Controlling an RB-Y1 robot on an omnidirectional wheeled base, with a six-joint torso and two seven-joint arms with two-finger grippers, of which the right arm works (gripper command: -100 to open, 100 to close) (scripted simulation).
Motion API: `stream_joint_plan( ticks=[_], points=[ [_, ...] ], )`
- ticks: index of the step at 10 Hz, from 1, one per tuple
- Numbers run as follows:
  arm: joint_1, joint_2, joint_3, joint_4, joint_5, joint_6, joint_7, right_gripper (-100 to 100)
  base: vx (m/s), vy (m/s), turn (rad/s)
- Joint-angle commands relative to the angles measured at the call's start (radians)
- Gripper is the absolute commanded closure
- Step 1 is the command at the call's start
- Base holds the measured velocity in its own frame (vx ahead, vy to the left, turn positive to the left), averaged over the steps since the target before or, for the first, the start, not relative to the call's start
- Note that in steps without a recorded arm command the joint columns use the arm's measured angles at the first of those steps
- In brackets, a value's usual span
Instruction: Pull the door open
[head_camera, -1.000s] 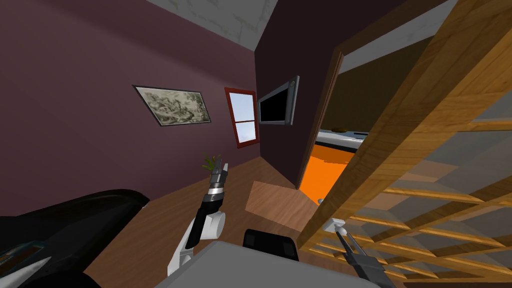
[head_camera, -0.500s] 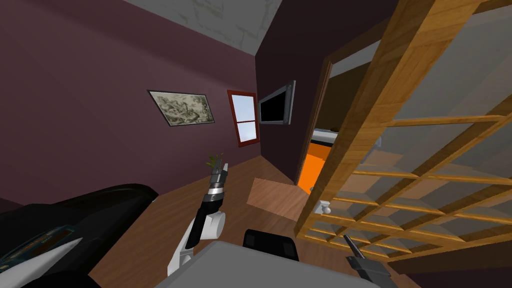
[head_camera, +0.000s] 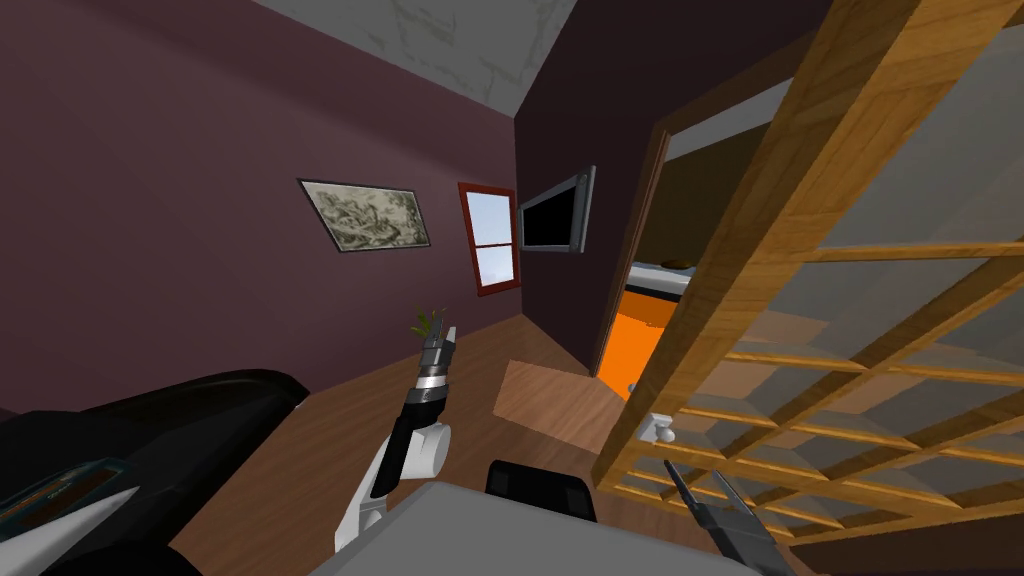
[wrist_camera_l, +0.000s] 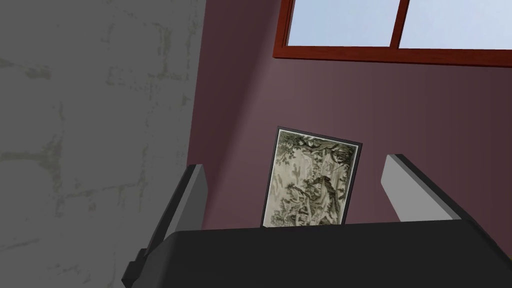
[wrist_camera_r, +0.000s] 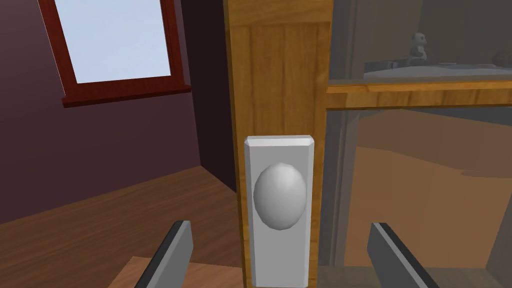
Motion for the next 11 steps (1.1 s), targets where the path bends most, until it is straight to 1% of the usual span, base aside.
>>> stream_joint_plan(
  ticks=[1,2,3,8,9,11],
  points=[
    [-0.015,0.008,-0.011,0.001,-0.003,0.018,0.006,-100,0.294,-0.037,0.063],
    [-0.011,0.007,-0.006,0.006,-0.001,0.008,0.003,-100,0.140,-0.010,0.019],
    [-0.011,0.007,-0.006,0.006,-0.001,0.008,0.003,100,-0.013,-0.003,-0.010],
    [-0.011,0.007,-0.006,0.006,-0.001,0.008,0.003,100,-0.028,0.003,0.001],
    [-0.009,0.006,0.007,0.017,0.005,0.002,-0.005,100,-0.120,-0.033,0.130],
    [-0.010,0.002,0.015,0.025,0.009,-0.010,-0.012,100,-0.165,-0.066,0.143]
  ],
)
